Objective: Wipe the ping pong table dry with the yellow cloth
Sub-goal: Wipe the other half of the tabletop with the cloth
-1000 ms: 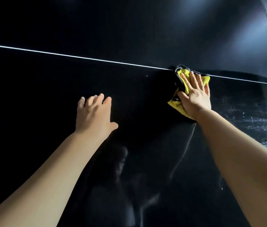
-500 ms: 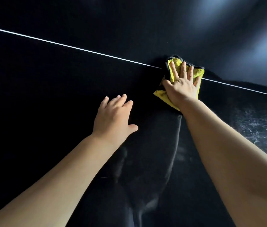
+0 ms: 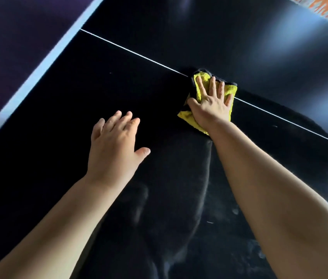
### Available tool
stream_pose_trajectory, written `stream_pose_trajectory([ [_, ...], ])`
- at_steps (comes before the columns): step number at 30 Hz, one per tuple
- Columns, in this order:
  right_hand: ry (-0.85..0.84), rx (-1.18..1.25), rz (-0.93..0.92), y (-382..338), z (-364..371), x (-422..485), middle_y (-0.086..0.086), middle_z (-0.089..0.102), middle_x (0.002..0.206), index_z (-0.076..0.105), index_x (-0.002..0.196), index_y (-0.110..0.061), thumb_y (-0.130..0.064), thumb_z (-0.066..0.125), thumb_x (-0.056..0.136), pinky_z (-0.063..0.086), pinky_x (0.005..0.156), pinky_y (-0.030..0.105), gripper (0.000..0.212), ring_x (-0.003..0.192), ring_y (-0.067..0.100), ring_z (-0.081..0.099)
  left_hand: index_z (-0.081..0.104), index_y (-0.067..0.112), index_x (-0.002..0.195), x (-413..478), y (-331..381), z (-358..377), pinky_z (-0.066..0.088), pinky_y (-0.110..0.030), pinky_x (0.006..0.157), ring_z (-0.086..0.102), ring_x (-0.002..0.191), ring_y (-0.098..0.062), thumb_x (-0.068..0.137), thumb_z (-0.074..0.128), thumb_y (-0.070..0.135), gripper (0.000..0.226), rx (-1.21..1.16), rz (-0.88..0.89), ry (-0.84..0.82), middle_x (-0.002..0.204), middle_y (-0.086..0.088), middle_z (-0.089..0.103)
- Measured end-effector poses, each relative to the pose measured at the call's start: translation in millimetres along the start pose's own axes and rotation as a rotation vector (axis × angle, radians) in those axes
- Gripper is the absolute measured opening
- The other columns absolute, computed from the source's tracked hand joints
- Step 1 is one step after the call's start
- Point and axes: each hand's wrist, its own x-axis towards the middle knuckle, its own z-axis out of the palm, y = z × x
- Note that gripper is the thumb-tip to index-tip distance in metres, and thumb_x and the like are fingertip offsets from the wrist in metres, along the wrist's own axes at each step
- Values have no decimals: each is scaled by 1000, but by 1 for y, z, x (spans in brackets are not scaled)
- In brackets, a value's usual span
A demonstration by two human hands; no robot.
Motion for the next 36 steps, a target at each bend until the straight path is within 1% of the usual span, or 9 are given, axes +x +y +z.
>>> stream_pose_trajectory([
  [4,-10,-8,-57,-79,2,8,-1,-13,165,-5,154,-44,-54,28,95,-9,120,51,68,151,23,-15,40,16,141,-7,-65,-30,10,-40,116,19,143,-17,80,68,43,72,18,-58,5,151,-2,34],
  [8,-24,-18,-117,-155,3,18,0,-13,164,-6,154,-44,-55,27,96,-10,120,51,68,150,24,-15,39,17,142,-11,-121,-55,9,-40,116,19,143,-17,80,68,42,73,20,-89,23,151,-2,33],
  [14,-46,-59,-227,-250,6,35,-2,-12,165,-5,154,-45,-56,28,96,-9,120,50,67,150,23,-15,50,12,134,-19,-184,-72,20,-47,112,33,138,-25,73,76,36,70,35,-109,72,143,-8,45],
  [20,-48,-83,-350,-311,14,34,-3,-11,165,-1,153,-48,-53,30,96,-8,120,49,65,150,21,-16,53,13,131,-40,-230,-77,27,-49,108,41,133,-28,71,79,34,68,66,-132,70,139,-10,49],
  [25,-38,-104,-533,-339,31,-22,-4,-11,165,1,152,-51,-50,35,93,-8,121,49,67,150,21,-16,50,12,134,-56,-259,-84,26,-50,109,39,134,-29,73,78,32,70,91,-197,25,141,-13,46],
  [28,-48,-156,-644,-348,41,-79,-4,-12,165,1,153,-50,-52,36,91,-8,120,50,71,150,22,-16,39,15,141,-71,-270,-95,19,-45,113,27,140,-25,81,70,32,70,88,-255,-39,149,-10,36],
  [30,-75,-191,-730,-352,50,-121,-4,-13,165,1,153,-49,-55,34,90,-8,120,52,71,150,23,-18,36,15,143,-88,-275,-101,16,-44,114,23,142,-23,85,65,28,66,73,-311,-46,151,-8,31],
  [34,-145,-204,-858,-357,58,-190,-2,-11,165,4,154,-47,-59,29,89,-7,118,55,71,149,26,-19,45,7,137,-115,-281,-114,22,-49,111,32,137,-30,79,68,11,63,16,-405,8,145,-15,41],
  [36,-174,-206,-903,-357,60,-217,-2,-11,165,4,154,-47,-60,20,86,-10,118,56,71,149,26,-21,49,4,133,-122,-282,-118,26,-53,107,37,133,-34,75,72,7,63,29,-413,41,140,-18,46],
])
